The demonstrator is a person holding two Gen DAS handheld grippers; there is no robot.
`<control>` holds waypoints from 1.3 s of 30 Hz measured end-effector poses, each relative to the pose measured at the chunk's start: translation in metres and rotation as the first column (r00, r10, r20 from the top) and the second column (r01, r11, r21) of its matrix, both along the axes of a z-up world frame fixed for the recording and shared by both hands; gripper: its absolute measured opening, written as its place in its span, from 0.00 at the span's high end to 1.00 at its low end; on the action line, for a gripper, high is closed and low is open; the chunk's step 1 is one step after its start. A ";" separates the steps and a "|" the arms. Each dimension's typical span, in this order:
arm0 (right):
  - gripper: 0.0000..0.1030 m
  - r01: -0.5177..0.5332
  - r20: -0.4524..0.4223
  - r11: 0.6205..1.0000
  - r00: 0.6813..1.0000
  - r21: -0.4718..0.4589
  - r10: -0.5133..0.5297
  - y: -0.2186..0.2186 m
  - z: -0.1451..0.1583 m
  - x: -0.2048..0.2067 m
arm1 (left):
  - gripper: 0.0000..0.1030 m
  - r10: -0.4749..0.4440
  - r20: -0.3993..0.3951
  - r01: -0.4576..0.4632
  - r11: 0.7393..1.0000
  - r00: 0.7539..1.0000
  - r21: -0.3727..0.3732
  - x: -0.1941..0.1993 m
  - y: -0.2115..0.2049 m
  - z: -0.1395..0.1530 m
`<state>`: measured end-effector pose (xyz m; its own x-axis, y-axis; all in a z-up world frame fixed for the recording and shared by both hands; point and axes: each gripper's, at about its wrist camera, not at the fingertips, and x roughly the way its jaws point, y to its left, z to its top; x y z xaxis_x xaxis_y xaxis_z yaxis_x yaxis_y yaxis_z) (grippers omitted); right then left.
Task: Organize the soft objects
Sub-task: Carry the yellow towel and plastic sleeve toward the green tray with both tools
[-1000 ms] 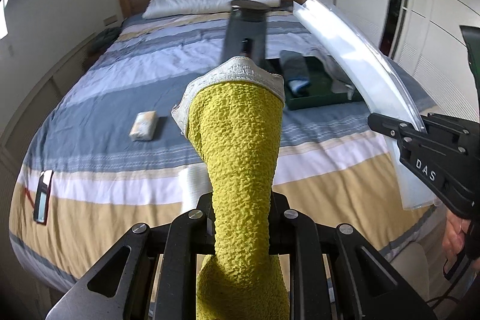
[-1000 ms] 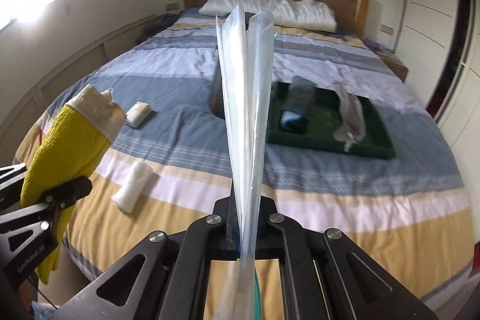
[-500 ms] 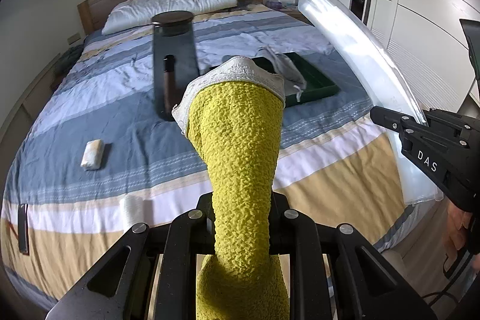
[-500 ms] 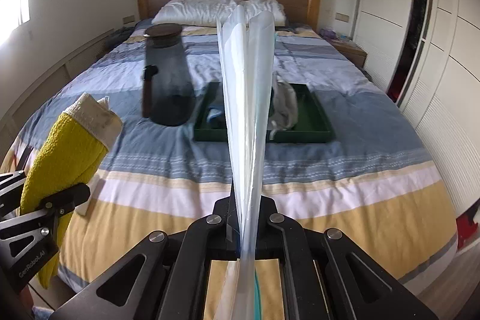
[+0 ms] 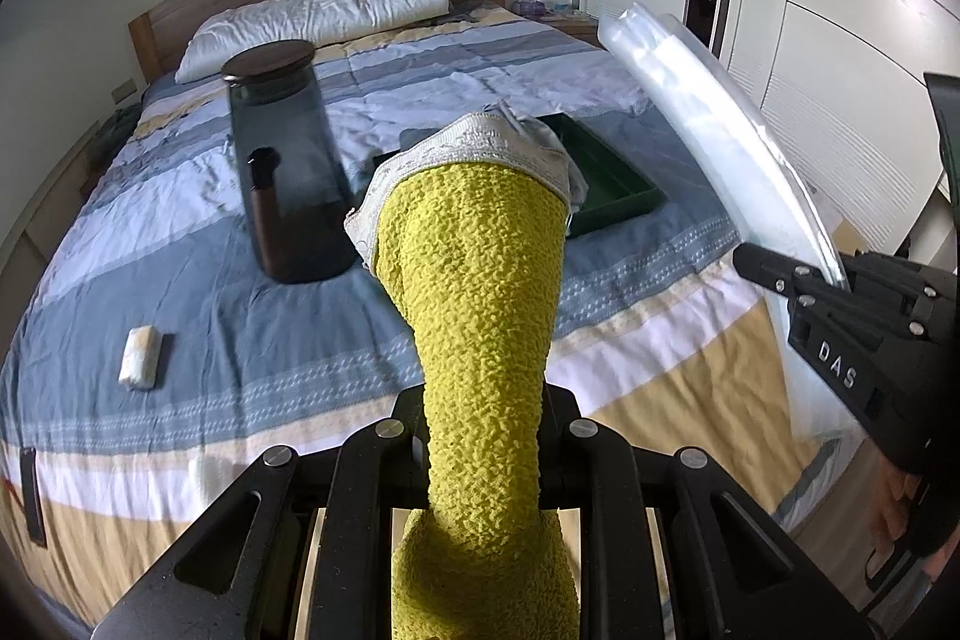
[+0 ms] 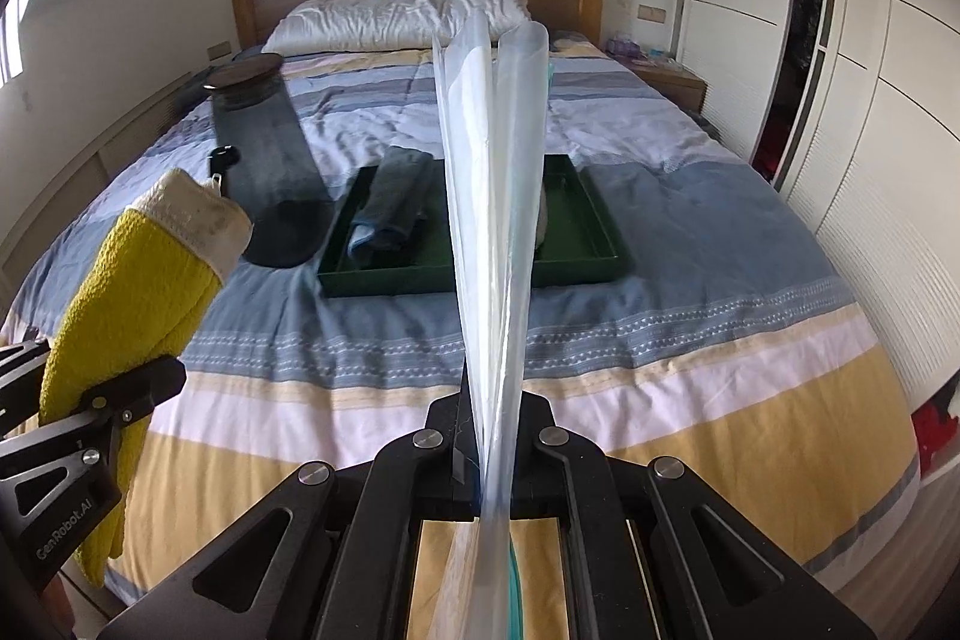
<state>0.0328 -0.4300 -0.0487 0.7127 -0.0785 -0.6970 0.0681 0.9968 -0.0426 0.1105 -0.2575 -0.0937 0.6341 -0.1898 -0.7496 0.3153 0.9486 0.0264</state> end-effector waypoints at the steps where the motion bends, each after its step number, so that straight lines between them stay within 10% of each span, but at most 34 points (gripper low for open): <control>1: 0.97 0.004 -0.002 1.000 1.000 0.001 -0.004 -0.003 -0.001 0.007 | 0.84 0.001 -0.002 -0.001 1.000 1.000 -0.004 0.006 -0.004 0.000; 39: 0.97 -0.003 0.018 1.000 1.000 -0.008 0.003 -0.070 -0.068 0.234 | 0.83 0.178 -0.003 -0.178 0.980 0.984 -0.090 0.174 -0.046 -0.016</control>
<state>0.2670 -0.4999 -0.1164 0.7251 -0.0818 -0.6838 0.0663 0.9966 -0.0489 0.2848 -0.3038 -0.1095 0.6672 -0.1403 -0.7316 0.1414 0.9881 -0.0605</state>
